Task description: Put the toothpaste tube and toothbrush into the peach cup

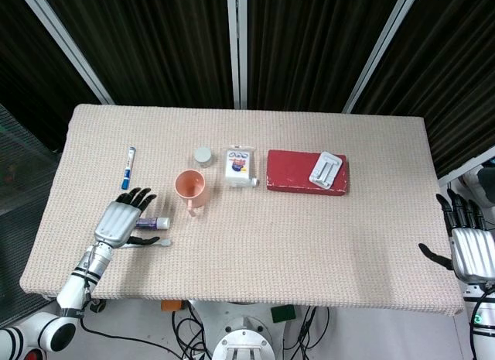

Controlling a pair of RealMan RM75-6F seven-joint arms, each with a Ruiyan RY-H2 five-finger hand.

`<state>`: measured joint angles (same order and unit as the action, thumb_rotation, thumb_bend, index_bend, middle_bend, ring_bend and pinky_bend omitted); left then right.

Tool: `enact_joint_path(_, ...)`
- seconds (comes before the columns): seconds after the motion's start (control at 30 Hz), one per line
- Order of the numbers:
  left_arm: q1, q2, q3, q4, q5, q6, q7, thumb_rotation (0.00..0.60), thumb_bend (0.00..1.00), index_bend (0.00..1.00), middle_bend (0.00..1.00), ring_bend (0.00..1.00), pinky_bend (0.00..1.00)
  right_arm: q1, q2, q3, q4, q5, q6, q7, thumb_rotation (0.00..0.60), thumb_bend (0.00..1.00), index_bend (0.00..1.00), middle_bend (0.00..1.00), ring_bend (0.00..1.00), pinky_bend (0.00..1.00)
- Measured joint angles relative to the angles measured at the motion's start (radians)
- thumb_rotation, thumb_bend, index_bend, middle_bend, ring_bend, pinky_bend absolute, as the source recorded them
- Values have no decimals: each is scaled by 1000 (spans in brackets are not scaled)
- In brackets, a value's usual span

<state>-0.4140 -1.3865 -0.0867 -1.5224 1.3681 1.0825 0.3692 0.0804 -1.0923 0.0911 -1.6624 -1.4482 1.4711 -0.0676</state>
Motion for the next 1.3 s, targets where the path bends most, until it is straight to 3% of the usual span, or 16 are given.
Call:
enact_joint_path(0.23, -12, -32, 3, 42, -32, -7, 19, 313, 74, 185, 109, 106, 268, -6, 0, -3, 26, 3, -1, 33, 600, 328, 0, 0, 0, 0)
enact_joint_path(0.37, -15, -59, 6, 73, -43, -3, 32, 447, 88, 240, 135, 123, 291, -7, 0, -2, 35, 1, 1, 48, 600, 328, 0, 0, 0, 0)
enact_joint_path(0.6, -26, -111, 12, 128, -56, 0, 53, 524, 123, 386, 280, 166, 316, -3, -6, -3, 46, 5, -11, 49, 600, 351, 0, 0, 0, 0)
enact_joint_path(0.93, -45, -134, 18, 154, -44, 0, 41, 530, 182, 430, 395, 173, 313, 1, -14, -3, 56, 11, -20, 45, 600, 354, 0, 0, 0, 0)
enact_joint_path(1.07, -50, -138, 21, 160, -47, -7, 42, 596, 208, 469, 435, 194, 313, 0, -15, -3, 61, 11, -19, 50, 600, 354, 0, 0, 0, 0)
enact_joint_path(1.3, -57, -146, 22, 171, -64, -21, 36, 600, 303, 520, 486, 217, 314, 0, -14, -4, 65, 11, -22, 55, 600, 354, 0, 0, 0, 0)
